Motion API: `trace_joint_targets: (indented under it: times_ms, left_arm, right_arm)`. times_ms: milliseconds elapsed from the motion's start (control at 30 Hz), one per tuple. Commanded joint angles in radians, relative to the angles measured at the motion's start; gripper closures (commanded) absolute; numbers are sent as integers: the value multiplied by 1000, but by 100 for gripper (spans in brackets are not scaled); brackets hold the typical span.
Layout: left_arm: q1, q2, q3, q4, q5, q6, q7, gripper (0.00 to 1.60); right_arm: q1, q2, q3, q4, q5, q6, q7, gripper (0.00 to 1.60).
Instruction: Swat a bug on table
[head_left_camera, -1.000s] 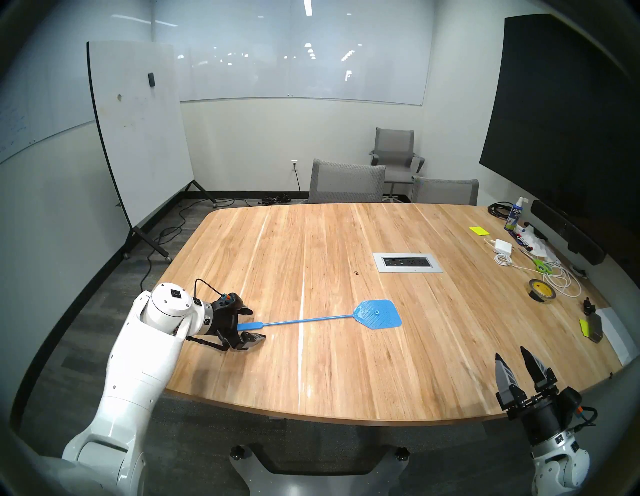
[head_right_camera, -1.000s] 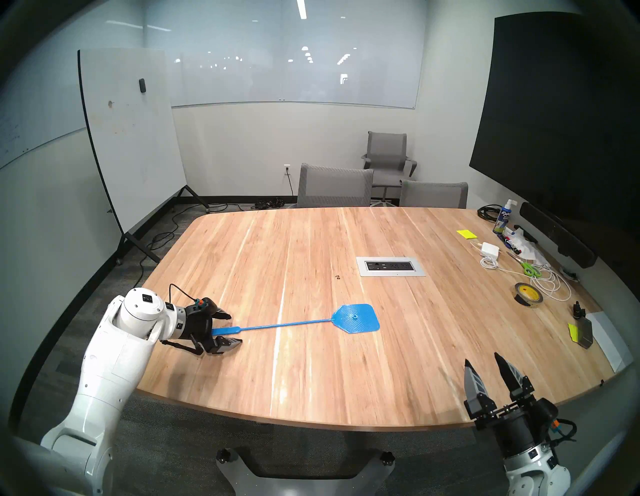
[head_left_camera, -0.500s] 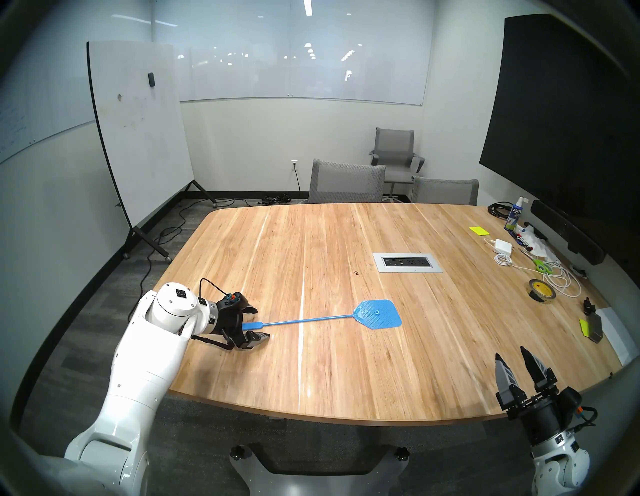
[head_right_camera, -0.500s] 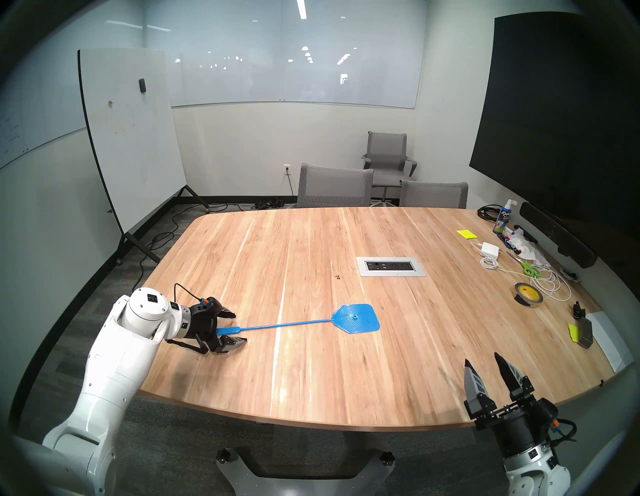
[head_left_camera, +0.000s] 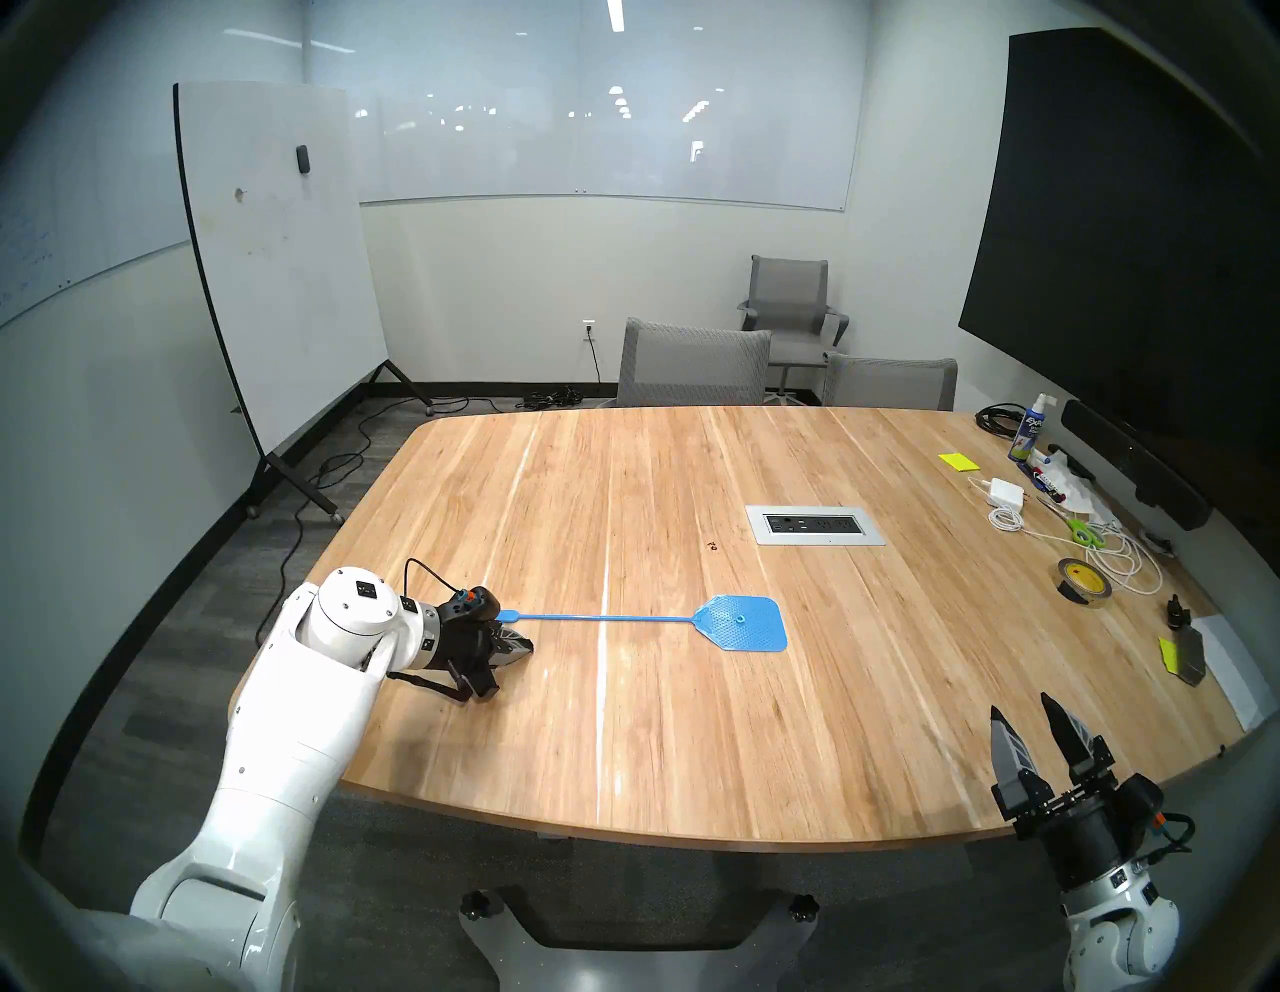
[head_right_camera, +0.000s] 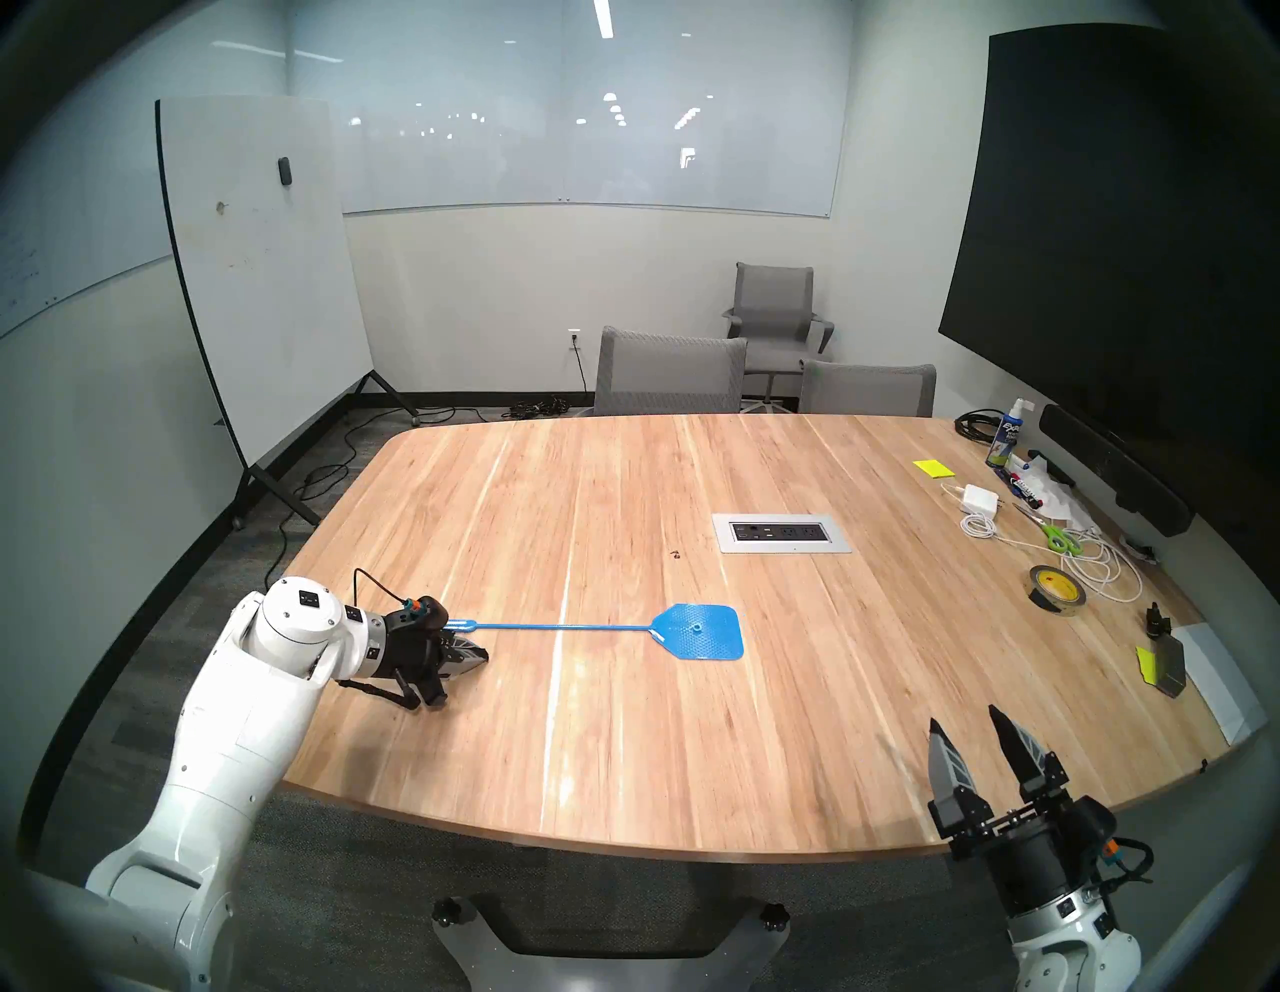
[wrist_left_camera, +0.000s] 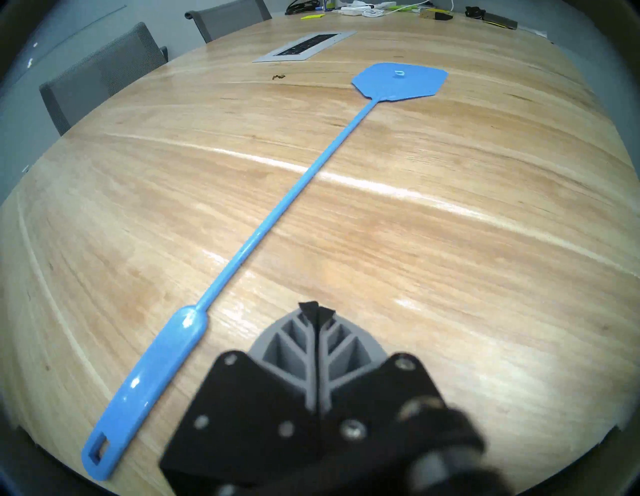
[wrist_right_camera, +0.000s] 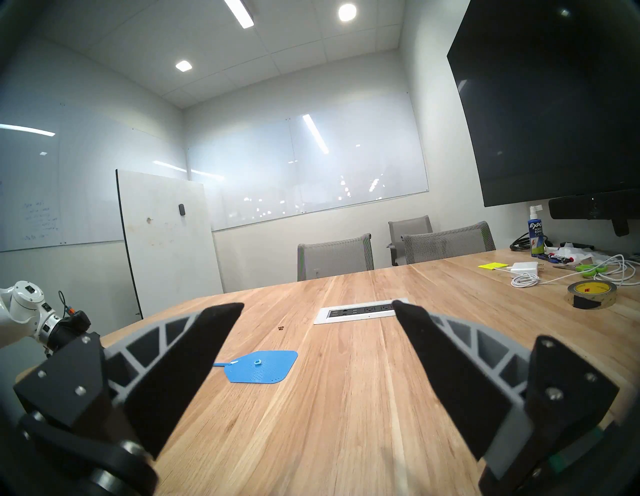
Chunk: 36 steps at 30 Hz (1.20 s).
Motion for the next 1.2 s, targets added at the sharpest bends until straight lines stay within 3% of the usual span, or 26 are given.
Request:
trace_joint_targets:
  times_ms: [0, 133, 167, 200, 233, 567, 1167]
  left_arm:
    - [4, 9, -4, -3, -3, -13, -3, 160]
    - [16, 13, -9, -25, -1, -20, 7, 160]
    - [18, 15, -9, -32, 0, -21, 8, 97]
    - [17, 15, -12, -37, -1, -18, 8, 13]
    - [17, 16, -13, -41, -2, -22, 9, 0]
    - [-10, 14, -1, -33, 9, -50, 38, 0]
    - [-109, -6, 27, 96, 23, -100, 84, 0]
  right_arm:
    - [1, 1, -1, -15, 0, 1, 0, 0]
    - [1, 1, -1, -15, 0, 1, 0, 0]
    - [1, 1, -1, -15, 0, 1, 0, 0]
    - [2, 1, -1, -15, 0, 1, 0, 0]
    - [2, 1, -1, -15, 0, 1, 0, 0]
    - [2, 1, -1, -15, 0, 1, 0, 0]
    - [2, 1, -1, -15, 0, 1, 0, 0]
